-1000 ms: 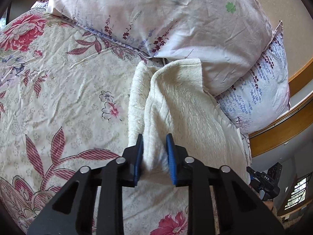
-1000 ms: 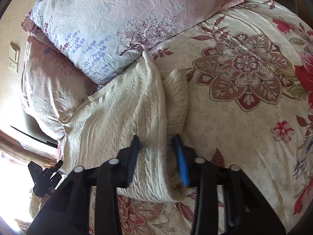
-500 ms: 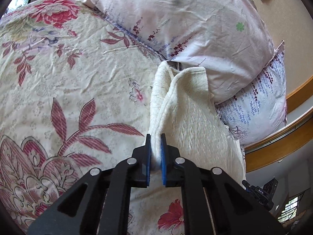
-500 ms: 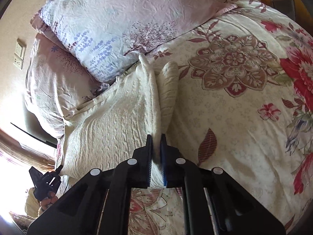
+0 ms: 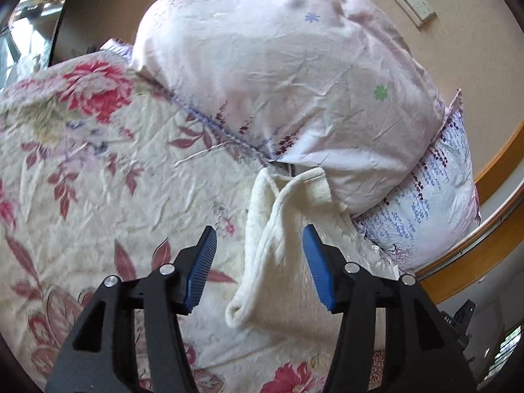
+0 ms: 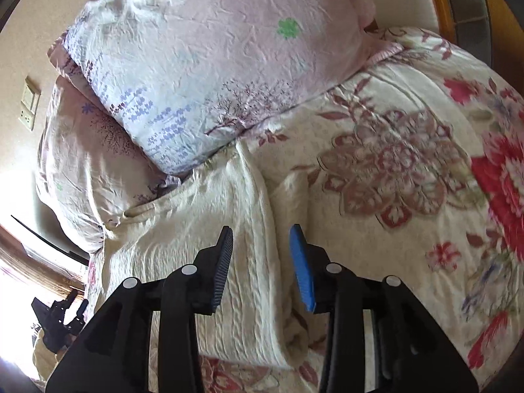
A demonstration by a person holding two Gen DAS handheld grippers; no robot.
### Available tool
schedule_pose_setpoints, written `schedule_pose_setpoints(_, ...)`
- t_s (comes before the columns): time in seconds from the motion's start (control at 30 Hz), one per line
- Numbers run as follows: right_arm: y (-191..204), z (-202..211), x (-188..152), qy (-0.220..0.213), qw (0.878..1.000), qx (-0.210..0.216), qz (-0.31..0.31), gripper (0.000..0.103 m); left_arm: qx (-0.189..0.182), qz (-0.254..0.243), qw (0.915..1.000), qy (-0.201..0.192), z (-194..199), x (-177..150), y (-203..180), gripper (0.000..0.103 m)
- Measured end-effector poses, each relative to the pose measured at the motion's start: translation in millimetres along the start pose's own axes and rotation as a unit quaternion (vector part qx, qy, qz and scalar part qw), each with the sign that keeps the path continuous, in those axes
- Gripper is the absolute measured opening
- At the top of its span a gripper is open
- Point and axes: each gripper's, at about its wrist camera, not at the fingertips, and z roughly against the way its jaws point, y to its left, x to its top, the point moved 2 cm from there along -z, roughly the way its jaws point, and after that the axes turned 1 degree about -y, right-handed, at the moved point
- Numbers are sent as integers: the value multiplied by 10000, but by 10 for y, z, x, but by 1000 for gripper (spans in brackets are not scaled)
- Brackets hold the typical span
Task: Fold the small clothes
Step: 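Grasp the folded cardigan edge with the left gripper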
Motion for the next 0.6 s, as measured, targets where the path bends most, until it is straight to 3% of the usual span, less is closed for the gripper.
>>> schedule_pose_setpoints(0.13,185,-327,298,25,9983,-229,531,38,-94,-973,9938,521,-529,161,-447,58)
schedule_pose_setpoints(0.3,214,-764,437,512,9948,-565,676,38,253,-1651,9805,1039,-1151,186,-720,58)
schedule_pose_setpoints(0.4,152,-907,428,658,9894,-1097,684,35,889,-1460,9781,1191,-1405,264,-588,51)
schedule_pose_setpoints(0.47,107,-921,420,636,9884,-1233,624,34,1224,-1183,9777,1233,-1499,321,-446,42)
schedule_pose_setpoints(0.6,269,-790,427,336,9867,-1274,957,34,1153,-962,9813,1202,-1445,390,-376,41)
